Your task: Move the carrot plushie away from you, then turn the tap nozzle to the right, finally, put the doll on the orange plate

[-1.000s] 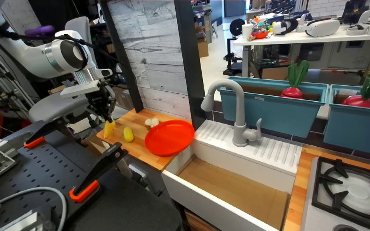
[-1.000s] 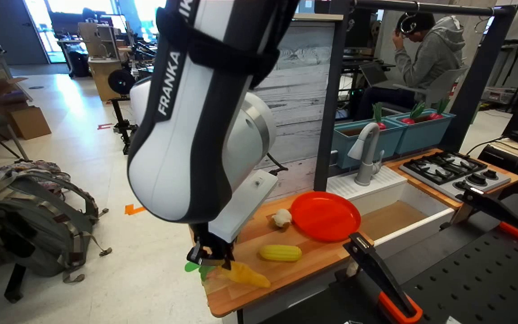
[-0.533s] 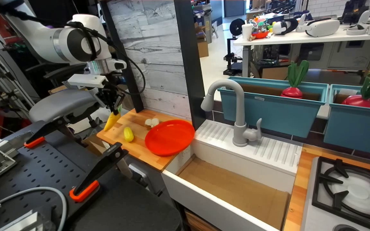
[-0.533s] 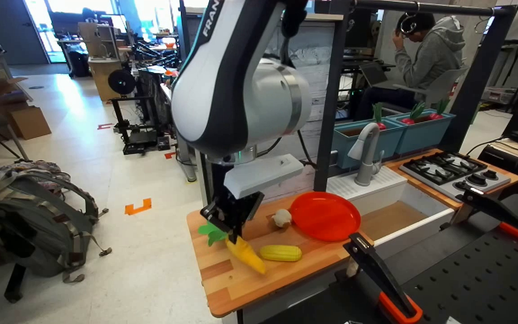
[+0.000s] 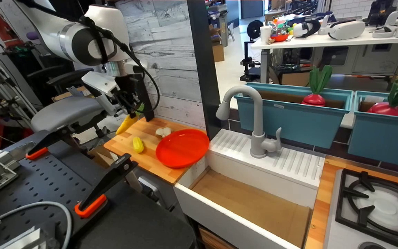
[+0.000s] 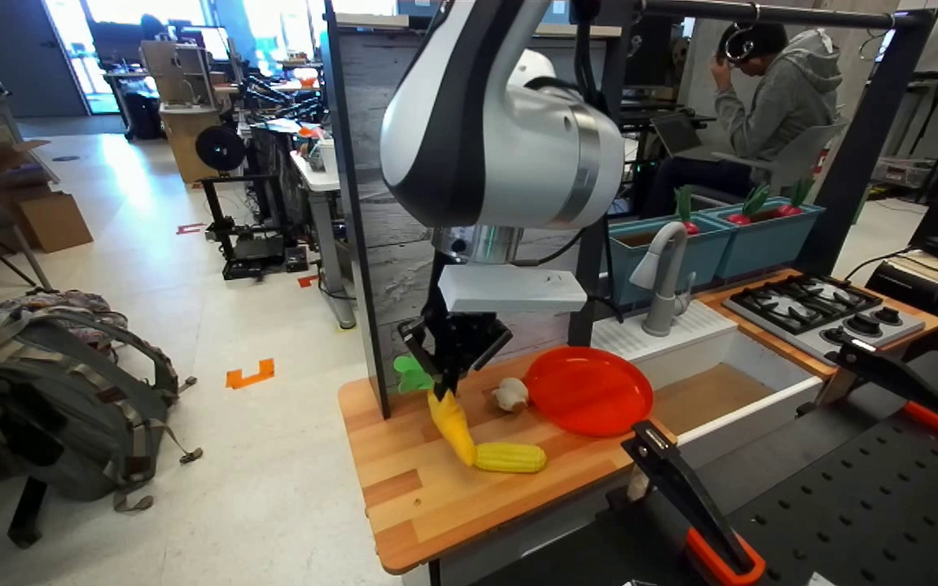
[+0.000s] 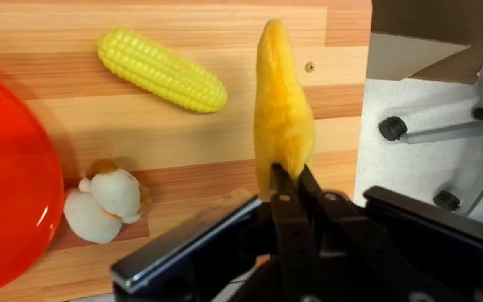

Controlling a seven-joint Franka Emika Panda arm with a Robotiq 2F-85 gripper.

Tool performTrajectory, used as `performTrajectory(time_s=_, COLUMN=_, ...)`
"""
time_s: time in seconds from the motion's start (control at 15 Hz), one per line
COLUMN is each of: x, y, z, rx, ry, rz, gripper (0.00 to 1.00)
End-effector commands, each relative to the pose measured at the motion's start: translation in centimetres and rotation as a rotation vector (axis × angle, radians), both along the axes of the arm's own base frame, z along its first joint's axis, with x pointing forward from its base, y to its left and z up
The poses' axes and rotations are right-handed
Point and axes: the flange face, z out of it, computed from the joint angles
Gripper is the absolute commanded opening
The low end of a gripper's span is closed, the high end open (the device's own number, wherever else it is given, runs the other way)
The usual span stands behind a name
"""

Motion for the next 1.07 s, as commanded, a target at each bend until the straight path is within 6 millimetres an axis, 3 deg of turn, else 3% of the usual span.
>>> performTrajectory(time_s=0.0, x=0.3, y=-1.6, z=-0.1, rx=0.056, ry=-0.001, rz=-0.106, gripper=0.02)
performTrajectory(time_s=0.53, x=1.6, y=-4.0, z=-1.3, rx=0.078, ry=0.03, rz=-0.237, gripper=0.02)
performTrajectory(time_s=1.0, x=2.8, y=-2.3, z=-2.7, rx=0.084, ry=0.043, rz=-0.264, gripper=0.02)
